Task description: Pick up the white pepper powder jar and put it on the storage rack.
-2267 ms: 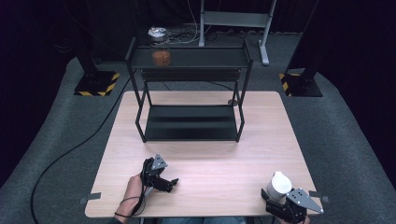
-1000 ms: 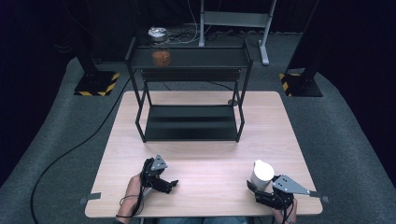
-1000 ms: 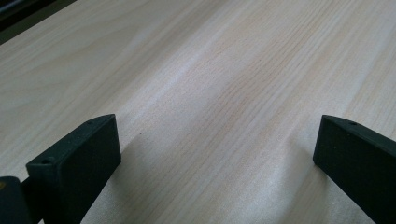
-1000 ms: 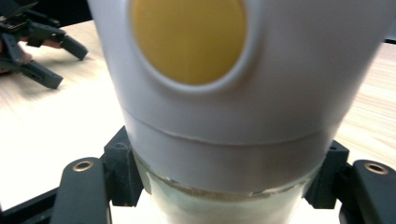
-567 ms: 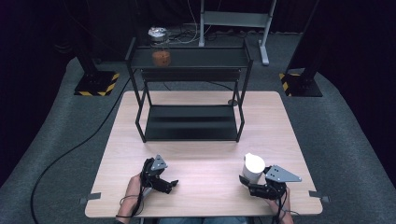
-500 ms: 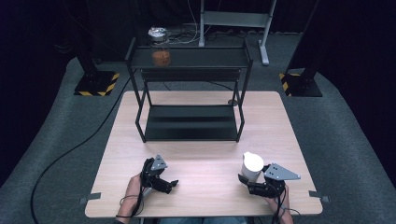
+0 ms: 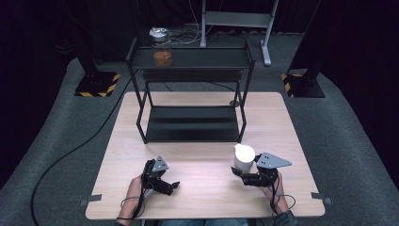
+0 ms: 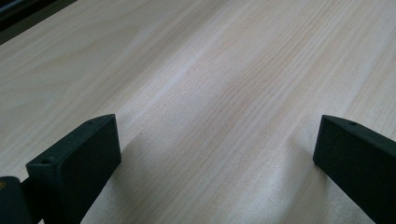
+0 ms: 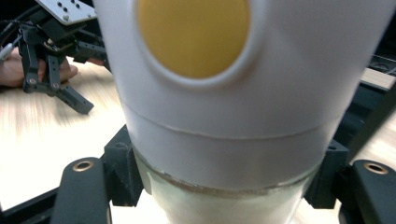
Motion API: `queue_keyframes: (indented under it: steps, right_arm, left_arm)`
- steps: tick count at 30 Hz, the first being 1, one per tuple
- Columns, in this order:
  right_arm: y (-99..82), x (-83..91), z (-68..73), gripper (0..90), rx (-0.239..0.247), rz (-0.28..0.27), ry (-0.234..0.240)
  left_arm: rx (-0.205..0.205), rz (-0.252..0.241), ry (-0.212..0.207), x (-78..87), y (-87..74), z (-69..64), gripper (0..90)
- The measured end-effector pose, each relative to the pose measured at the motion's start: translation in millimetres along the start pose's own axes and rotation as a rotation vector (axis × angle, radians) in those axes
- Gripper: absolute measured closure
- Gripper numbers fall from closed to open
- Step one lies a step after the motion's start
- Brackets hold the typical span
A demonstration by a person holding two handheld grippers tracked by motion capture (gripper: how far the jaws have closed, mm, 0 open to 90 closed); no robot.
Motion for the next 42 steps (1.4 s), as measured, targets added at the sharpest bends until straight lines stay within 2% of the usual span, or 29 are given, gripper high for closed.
queue_keyframes:
  steps: [7,13,42]
  right_arm:
    - [7.9,-14.0,-13.1,29.4,0.007,-0.018,0.033]
    - [14.3,-24.1,-21.6,29.4,0.013,-0.025,0.041]
    - [39.0,-52.4,-58.2,29.4,0.02,-0.041,0.076]
  left_arm:
    - [0.0,0.0,0.0,0.0,0.0,0.0,0.2]
    - [0.0,0.0,0.0,0.0,0.0,0.0,0.2]
    - [0.0,0.0,0.0,0.0,0.0,0.0,0.2]
Point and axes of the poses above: each handheld gripper's, and its own axes: x roughly backward along the jaws, y roughly out of its top, z roughly to its left, the point moved 1 cm from there along -x, roughly forward along the jaws, and after that the axes turned 8 degrees about x, right-handed, at the moved point
